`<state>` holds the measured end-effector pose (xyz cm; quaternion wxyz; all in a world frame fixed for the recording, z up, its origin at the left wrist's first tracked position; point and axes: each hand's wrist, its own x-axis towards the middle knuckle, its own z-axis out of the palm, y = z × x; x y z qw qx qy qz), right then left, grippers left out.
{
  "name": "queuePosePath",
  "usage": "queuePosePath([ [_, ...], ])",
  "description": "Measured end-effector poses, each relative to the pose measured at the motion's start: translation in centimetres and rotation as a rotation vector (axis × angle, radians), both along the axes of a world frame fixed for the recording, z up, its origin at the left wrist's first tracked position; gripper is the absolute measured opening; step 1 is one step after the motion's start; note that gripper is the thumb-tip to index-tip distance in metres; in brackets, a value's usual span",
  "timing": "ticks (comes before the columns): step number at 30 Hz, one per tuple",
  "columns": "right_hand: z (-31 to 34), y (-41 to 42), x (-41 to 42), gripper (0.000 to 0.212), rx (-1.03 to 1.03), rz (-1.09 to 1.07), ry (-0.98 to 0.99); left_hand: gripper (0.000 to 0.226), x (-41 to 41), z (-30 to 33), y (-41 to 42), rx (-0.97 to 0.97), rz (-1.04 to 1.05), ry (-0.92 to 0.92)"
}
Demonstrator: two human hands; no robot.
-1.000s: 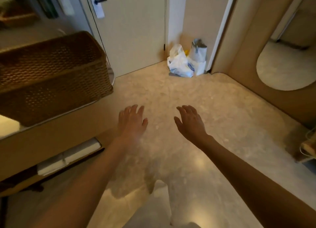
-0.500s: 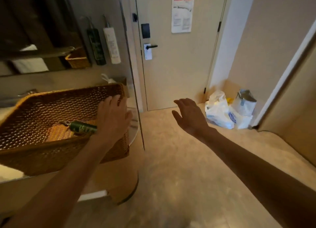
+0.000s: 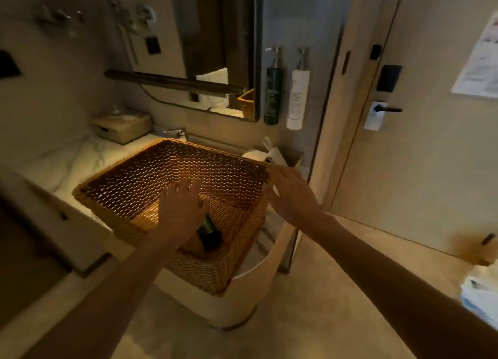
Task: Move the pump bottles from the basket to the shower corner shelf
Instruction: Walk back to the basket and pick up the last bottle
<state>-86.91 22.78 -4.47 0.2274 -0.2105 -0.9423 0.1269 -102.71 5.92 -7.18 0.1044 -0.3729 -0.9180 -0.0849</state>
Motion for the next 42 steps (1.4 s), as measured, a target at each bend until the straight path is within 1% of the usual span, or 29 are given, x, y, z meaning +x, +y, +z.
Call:
queuePosePath([
  [7, -1.7, 1.1, -12.3, 0.045, 0.055, 0.274, -0.040, 0.055, -6.2, -2.0, -1.1, -0.033, 0.211, 0.031],
  [12, -4.7, 0.2, -19.1, 0.046, 0.070, 0.452, -0.173, 0.055, -8.5, -4.0, -1.6, -0.105, 0.329, -0.001],
  [15, -6.3, -0.2, -22.2, 0.053, 0.014, 0.504, -0.303, 0.055, -8.6, -4.5, -1.6, -0.154, 0.397, -0.012],
  [17, -7.3, -0.3, -24.0, 0.062, 0.018, 0.509, -0.420, 0.055, -8.6, -4.8, -1.7, -0.160, 0.435, -0.009],
  [19, -8.2, -0.4, -25.5, 0.070, 0.029, 0.524, -0.509, 0.054, -8.7, -4.8, -1.8, -0.143, 0.487, -0.022],
  [23, -10.1, -0.1, -27.6, 0.084, -0.017, 0.511, -0.622, 0.053, -8.1, -4.9, -1.5, -0.067, 0.602, -0.074],
  [25, -11.3, 0.1, -28.1, 0.090, -0.117, 0.457, -0.673, 0.054, -7.8, -5.2, -1.1, -0.051, 0.631, -0.098],
  [29, -13.9, 0.5, -28.5, 0.093, -0.578, 0.333, -0.762, 0.056, -7.8, -5.4, -0.8, -0.006, 0.669, -0.141],
  [31, -14.9, 0.7, -28.6, 0.088, -0.704, 0.293, -0.794, 0.057, -7.8, -5.6, -0.7, 0.014, 0.671, -0.154],
  [34, -15.5, 0.7, -29.0, 0.079, -0.857, 0.256, -0.775, 0.057, -8.0, -5.7, -0.7, 0.068, 0.656, -0.180],
  [38, -15.3, 0.4, -29.4, 0.075, -0.947, 0.238, -0.770, 0.057, -8.4, -5.6, -0.9, 0.164, 0.662, -0.240],
  [42, -14.3, 0.6, -29.4, 0.071, -0.891, 0.345, -0.741, 0.057, -8.4, -5.2, -0.9, 0.232, 0.667, -0.301],
])
